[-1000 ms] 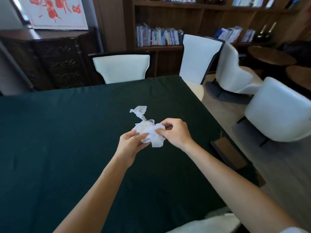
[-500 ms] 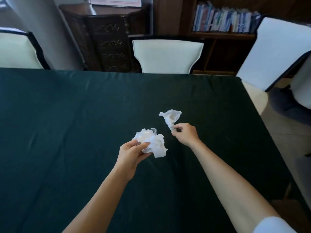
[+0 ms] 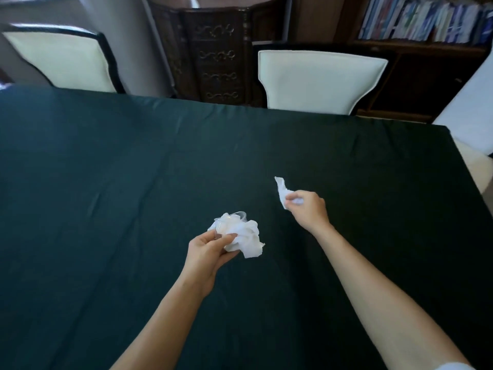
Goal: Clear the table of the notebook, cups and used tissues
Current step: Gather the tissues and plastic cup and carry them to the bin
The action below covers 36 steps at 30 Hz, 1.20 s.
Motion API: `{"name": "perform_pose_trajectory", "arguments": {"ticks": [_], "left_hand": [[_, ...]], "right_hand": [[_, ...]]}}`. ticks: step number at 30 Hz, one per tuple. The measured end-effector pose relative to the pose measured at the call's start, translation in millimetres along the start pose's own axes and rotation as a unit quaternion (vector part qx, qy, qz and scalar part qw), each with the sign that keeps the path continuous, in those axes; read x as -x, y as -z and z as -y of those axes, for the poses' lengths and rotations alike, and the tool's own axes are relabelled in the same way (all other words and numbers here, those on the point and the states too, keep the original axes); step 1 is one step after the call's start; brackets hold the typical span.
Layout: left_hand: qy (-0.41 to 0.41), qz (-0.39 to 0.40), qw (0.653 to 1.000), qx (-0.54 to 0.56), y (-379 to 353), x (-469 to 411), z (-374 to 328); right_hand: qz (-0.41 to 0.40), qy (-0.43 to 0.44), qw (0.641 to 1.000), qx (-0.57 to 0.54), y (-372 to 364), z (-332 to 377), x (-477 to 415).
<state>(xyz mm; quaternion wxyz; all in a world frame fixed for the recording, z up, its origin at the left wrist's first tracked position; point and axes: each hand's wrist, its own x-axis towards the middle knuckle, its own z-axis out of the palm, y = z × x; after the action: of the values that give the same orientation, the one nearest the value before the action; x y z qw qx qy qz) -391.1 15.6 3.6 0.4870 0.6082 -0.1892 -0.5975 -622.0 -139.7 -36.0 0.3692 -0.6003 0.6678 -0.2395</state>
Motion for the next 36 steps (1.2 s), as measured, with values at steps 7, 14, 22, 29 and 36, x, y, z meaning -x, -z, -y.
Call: {"name": "perform_pose_trajectory", "arguments": {"ticks": [7,14,22,29,36], "left_hand": [[-0.051,-0.055,0.997,0.004,71.9,40.8,-33.4],[-0.130,-0.064,0.989,0.036,194.9,141.6,-58.5],[-0.189,-0.134,0.960,0.155,398.5,298.6,-52.6],[-0.240,-0.226,0.918,0.219,554.0,414.5,-42.3],[-0.280,-0.316,0.867,0.263,664.4,465.0,-27.9]], "right_hand": [[0.222,0.053,0.927,-0.297,-19.2,106.7,125.0],[0.321,0.137,0.890,-0.293,-118.5,230.3,263.5],[0.341,0.226,0.896,-0.173,-272.5,352.4,436.1],[0.390,0.311,0.859,-0.116,-389.6,444.0,568.1],[0.487,0.295,0.815,-0.105,-490.0,504.4,642.7]]}}
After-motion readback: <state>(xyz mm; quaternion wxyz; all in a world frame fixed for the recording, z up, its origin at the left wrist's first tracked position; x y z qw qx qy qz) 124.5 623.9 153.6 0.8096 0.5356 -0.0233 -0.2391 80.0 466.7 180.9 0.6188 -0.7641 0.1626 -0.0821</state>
